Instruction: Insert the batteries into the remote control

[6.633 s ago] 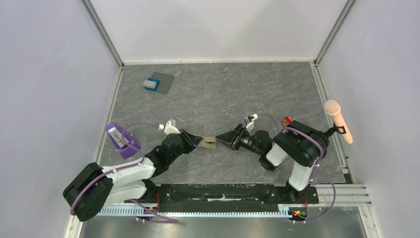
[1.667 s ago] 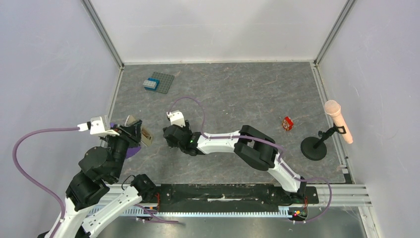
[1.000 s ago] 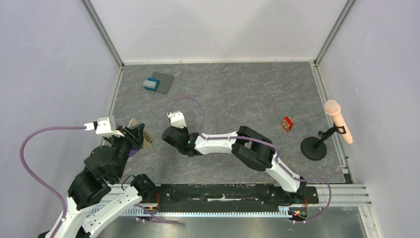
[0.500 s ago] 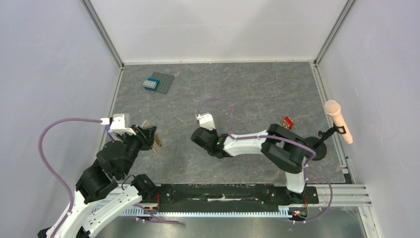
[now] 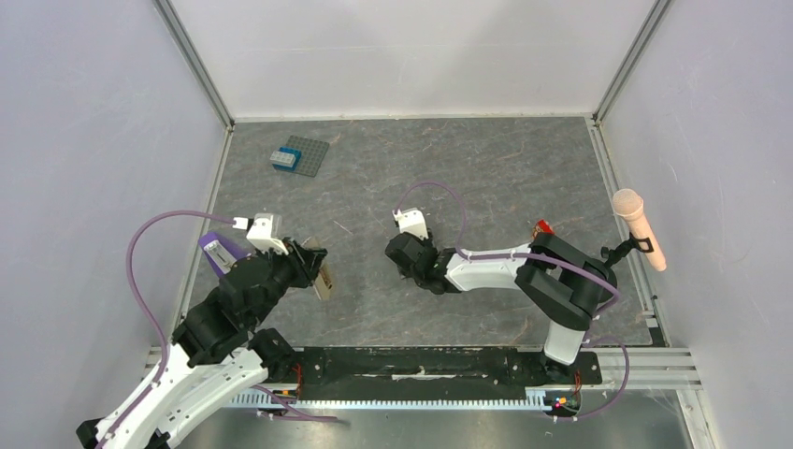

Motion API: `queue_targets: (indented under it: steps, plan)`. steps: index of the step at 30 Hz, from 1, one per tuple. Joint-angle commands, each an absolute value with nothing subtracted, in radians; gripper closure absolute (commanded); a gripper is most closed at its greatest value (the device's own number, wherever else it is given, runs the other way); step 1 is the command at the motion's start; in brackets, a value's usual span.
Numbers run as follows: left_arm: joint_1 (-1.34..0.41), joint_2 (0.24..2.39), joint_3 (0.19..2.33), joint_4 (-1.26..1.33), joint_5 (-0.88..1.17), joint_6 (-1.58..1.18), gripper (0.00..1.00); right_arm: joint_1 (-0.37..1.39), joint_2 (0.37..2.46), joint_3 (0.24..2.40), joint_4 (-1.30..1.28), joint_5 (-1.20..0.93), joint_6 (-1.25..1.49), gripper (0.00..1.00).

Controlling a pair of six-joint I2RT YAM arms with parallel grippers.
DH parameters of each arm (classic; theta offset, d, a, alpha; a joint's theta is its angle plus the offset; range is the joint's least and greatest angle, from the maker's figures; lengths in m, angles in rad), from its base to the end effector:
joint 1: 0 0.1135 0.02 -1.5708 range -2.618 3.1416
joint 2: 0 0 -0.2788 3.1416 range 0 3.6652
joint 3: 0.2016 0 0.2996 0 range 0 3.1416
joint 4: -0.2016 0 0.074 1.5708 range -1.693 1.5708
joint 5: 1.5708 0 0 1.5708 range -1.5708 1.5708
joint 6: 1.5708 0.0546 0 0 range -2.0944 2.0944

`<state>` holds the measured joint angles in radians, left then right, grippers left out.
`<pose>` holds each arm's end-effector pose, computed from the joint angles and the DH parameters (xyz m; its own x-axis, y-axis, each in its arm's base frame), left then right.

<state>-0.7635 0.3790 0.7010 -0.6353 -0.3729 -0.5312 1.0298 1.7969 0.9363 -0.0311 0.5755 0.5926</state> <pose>0.1143 -0.0819 0.3280 -0.3913 -0.2785 -0.8771 0.2265 0.8946 -0.3851 0.2287 0.3230 0.1085 -0.6357 -0.1483 -0.7575 -0.2266 0.9740 -0.0005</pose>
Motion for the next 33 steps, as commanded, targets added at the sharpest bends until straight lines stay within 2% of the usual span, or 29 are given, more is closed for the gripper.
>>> queue_targets:
  steps: [1,5,9,12,16,24,33]
  plan:
    - [-0.762,0.383,0.692,-0.563,-0.353,-0.579,0.98,1.014,1.829,0.951,-0.085,0.502,0.522,0.46]
    - [-0.762,0.381,0.679,-0.563,-0.354,-0.585,0.98,1.014,1.856,0.985,-0.076,0.467,0.442,0.52]
    - [-0.762,0.377,0.670,-0.567,-0.350,-0.589,0.98,1.014,1.870,0.991,-0.075,0.464,0.404,0.53]
    - [-0.762,0.374,0.667,-0.572,-0.351,-0.589,0.98,1.015,1.878,0.997,-0.077,0.462,0.386,0.46]
    - [-0.762,0.371,0.664,-0.579,-0.350,-0.588,0.98,1.016,1.892,1.010,-0.081,0.451,0.374,0.42]
    - [-0.762,0.345,0.663,-0.601,-0.362,-0.588,0.98,1.015,1.934,1.045,-0.103,0.414,0.375,0.62]
    - [-0.762,0.331,0.662,-0.621,-0.365,-0.588,0.98,1.003,1.951,1.023,-0.130,0.344,0.491,0.62]
